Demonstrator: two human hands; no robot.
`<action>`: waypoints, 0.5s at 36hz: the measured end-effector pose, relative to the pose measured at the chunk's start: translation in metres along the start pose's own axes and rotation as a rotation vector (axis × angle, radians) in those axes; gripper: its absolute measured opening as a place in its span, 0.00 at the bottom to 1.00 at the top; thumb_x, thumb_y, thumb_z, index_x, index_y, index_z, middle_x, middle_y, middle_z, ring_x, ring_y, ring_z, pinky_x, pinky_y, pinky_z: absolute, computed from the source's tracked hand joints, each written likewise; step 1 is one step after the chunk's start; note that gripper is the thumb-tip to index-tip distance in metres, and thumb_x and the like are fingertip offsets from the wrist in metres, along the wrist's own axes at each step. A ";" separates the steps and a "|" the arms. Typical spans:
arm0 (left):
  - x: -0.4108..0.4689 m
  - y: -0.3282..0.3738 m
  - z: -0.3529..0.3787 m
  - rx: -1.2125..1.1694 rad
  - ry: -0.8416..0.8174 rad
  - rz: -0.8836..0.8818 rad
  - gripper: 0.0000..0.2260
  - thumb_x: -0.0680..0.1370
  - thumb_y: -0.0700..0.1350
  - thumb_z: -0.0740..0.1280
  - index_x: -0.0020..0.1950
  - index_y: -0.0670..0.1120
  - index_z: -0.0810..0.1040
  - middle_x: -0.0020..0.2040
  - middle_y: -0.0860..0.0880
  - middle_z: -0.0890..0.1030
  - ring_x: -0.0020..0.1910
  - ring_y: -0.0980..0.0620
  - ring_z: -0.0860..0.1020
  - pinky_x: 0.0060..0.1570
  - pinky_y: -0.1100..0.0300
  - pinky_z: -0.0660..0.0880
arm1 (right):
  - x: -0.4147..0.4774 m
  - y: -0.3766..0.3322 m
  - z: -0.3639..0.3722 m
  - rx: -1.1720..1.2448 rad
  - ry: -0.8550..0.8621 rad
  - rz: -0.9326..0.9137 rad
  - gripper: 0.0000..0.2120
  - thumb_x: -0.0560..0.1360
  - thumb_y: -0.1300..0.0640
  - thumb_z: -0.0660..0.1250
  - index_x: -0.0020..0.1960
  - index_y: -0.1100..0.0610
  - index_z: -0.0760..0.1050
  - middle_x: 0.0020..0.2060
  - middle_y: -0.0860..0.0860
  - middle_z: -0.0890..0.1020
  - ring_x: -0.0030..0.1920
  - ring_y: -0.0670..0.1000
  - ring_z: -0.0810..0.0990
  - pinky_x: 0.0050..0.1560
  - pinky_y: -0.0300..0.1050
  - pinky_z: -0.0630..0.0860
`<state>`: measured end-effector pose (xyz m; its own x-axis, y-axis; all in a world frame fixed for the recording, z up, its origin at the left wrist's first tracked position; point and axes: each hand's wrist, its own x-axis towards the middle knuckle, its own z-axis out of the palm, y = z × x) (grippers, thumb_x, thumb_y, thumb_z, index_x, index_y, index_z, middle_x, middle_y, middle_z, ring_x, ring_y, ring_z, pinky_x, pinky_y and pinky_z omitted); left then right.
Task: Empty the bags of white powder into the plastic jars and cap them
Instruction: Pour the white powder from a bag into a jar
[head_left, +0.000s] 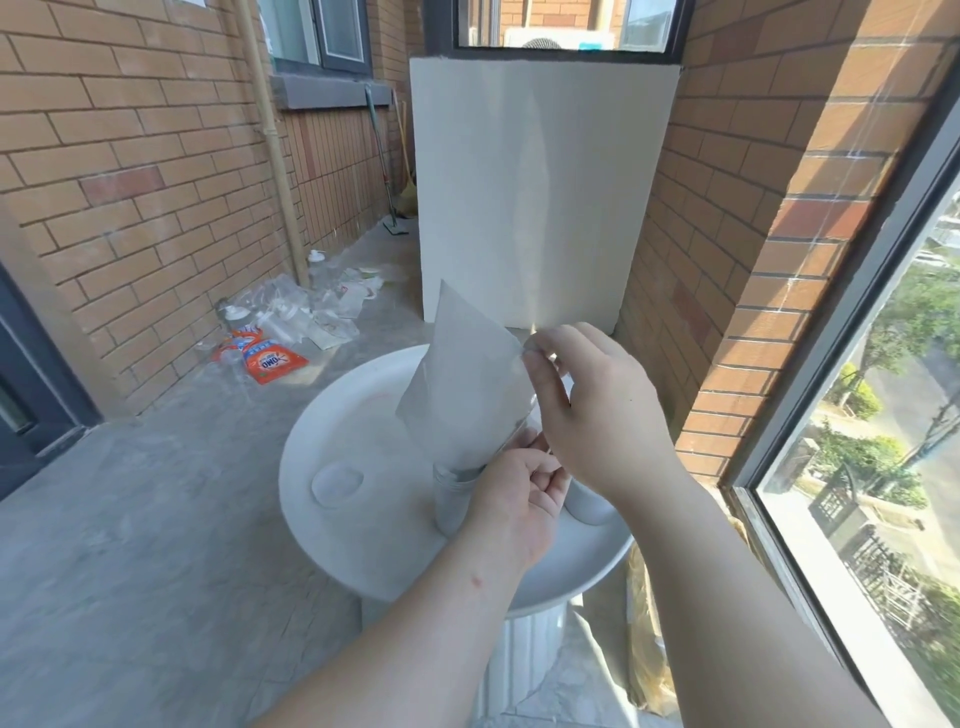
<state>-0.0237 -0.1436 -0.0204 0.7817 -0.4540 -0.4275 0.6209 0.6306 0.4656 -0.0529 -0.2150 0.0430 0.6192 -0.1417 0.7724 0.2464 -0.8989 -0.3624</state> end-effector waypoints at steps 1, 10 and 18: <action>0.000 0.000 0.000 -0.003 -0.004 0.001 0.23 0.72 0.24 0.55 0.59 0.43 0.76 0.42 0.47 0.86 0.35 0.53 0.84 0.54 0.57 0.77 | 0.000 0.000 -0.001 0.006 0.006 0.004 0.06 0.80 0.55 0.61 0.48 0.52 0.76 0.41 0.45 0.78 0.43 0.53 0.77 0.42 0.57 0.76; -0.007 0.000 0.006 0.062 0.035 -0.006 0.18 0.72 0.25 0.52 0.35 0.42 0.75 0.26 0.51 0.76 0.23 0.57 0.72 0.30 0.65 0.75 | -0.002 -0.006 -0.003 0.034 -0.064 0.067 0.10 0.79 0.46 0.63 0.54 0.51 0.78 0.47 0.41 0.79 0.48 0.48 0.78 0.48 0.56 0.77; -0.012 0.000 0.008 0.088 0.052 0.010 0.18 0.73 0.25 0.51 0.34 0.43 0.74 0.26 0.52 0.77 0.22 0.57 0.74 0.24 0.68 0.72 | 0.001 -0.009 0.004 -0.017 -0.031 0.058 0.09 0.80 0.53 0.62 0.45 0.55 0.78 0.36 0.42 0.73 0.38 0.52 0.75 0.38 0.46 0.68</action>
<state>-0.0327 -0.1429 -0.0092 0.7855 -0.4130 -0.4609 0.6173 0.5762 0.5356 -0.0513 -0.2051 0.0449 0.6552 -0.1812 0.7334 0.1970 -0.8962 -0.3974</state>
